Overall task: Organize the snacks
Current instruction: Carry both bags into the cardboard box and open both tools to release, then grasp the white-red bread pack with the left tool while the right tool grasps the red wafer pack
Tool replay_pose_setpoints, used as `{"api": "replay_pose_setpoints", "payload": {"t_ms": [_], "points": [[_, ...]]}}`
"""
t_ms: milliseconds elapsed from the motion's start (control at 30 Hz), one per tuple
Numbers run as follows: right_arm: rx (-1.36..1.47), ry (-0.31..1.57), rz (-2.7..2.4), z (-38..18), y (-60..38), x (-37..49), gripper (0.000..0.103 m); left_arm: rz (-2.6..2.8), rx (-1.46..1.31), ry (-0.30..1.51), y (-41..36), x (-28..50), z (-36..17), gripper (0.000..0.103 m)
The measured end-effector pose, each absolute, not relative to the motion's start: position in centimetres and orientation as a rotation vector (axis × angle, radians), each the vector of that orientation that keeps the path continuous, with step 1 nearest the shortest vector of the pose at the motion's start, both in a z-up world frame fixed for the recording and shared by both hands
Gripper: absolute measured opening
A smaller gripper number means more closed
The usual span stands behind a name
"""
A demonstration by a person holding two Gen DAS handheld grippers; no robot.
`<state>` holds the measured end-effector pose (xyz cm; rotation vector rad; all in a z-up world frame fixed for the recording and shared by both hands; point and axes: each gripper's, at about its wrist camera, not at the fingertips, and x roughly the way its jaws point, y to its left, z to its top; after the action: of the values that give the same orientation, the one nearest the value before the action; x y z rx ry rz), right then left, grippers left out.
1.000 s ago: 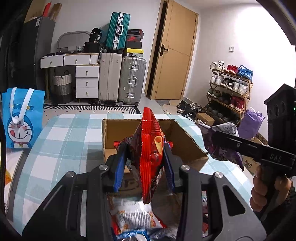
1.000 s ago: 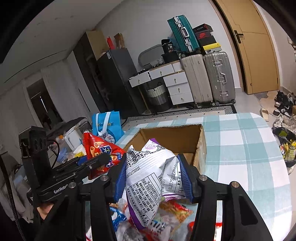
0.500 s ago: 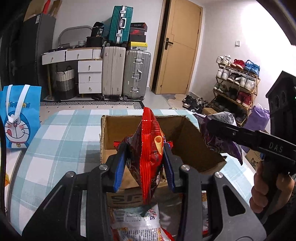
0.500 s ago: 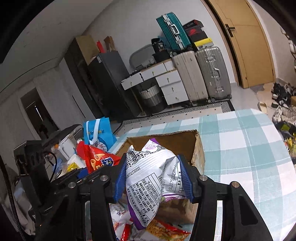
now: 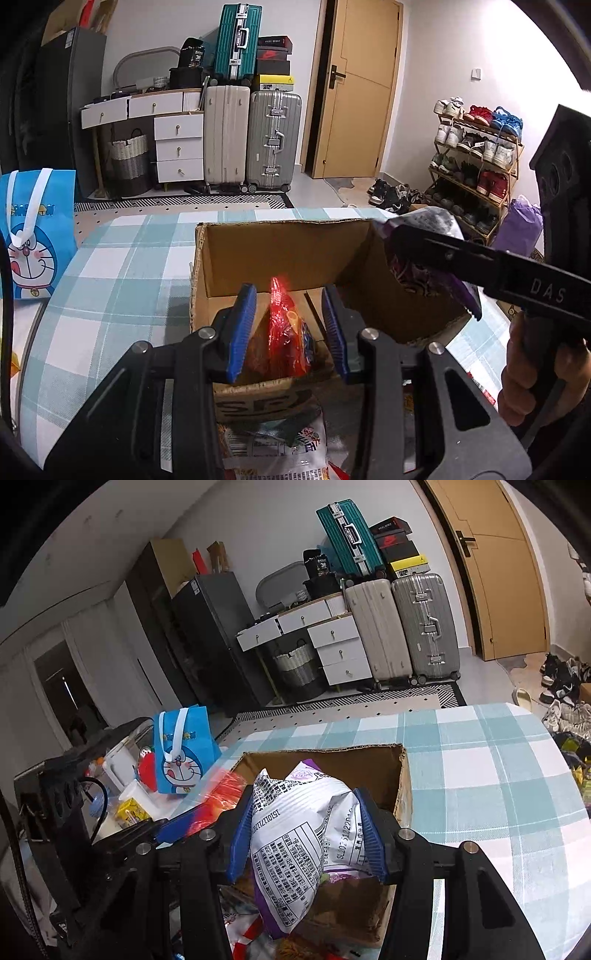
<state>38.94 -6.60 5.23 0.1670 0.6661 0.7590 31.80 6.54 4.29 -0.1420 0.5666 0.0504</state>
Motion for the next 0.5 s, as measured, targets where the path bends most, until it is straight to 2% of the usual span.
{"api": "replay_pose_setpoints", "payload": {"t_ms": [67,133,167,200,267,333,367,400,433,500], "points": [[0.161,0.668,0.763,5.2,-6.5,39.0,0.054,0.053,-0.146,0.57,6.7,31.6,4.4,0.035],[0.163,0.669,0.764,5.3,-6.5,39.0,0.056,0.051,-0.146,0.57,6.7,31.4,4.6,0.042],[0.161,0.67,0.765,5.4,-6.5,38.9,0.056,0.05,-0.148,0.57,6.7,31.1,4.7,0.052],[0.159,0.664,0.765,5.6,-6.7,38.8,0.056,0.053,-0.148,0.568,6.8,30.7,5.0,0.067],[0.138,0.646,0.75,6.1,-7.1,38.1,0.061,0.076,-0.146,0.55,7.0,29.6,5.3,0.087],[0.106,0.647,0.735,6.5,-7.8,37.2,0.081,0.079,-0.152,0.538,7.2,28.3,5.8,0.089],[0.094,0.649,0.729,6.6,-8.3,36.7,0.084,0.067,-0.16,0.536,7.3,27.7,6.0,0.092],[0.086,0.644,0.723,6.8,-8.9,36.1,0.093,0.064,-0.17,0.539,7.4,27.0,6.2,0.103],[0.078,0.636,0.713,7.0,-9.5,35.5,0.103,0.068,-0.182,0.542,7.6,26.3,6.2,0.102],[0.061,0.622,0.676,7.1,-10.7,34.3,0.103,0.072,-0.182,0.546,7.6,24.9,6.4,0.102]]}}
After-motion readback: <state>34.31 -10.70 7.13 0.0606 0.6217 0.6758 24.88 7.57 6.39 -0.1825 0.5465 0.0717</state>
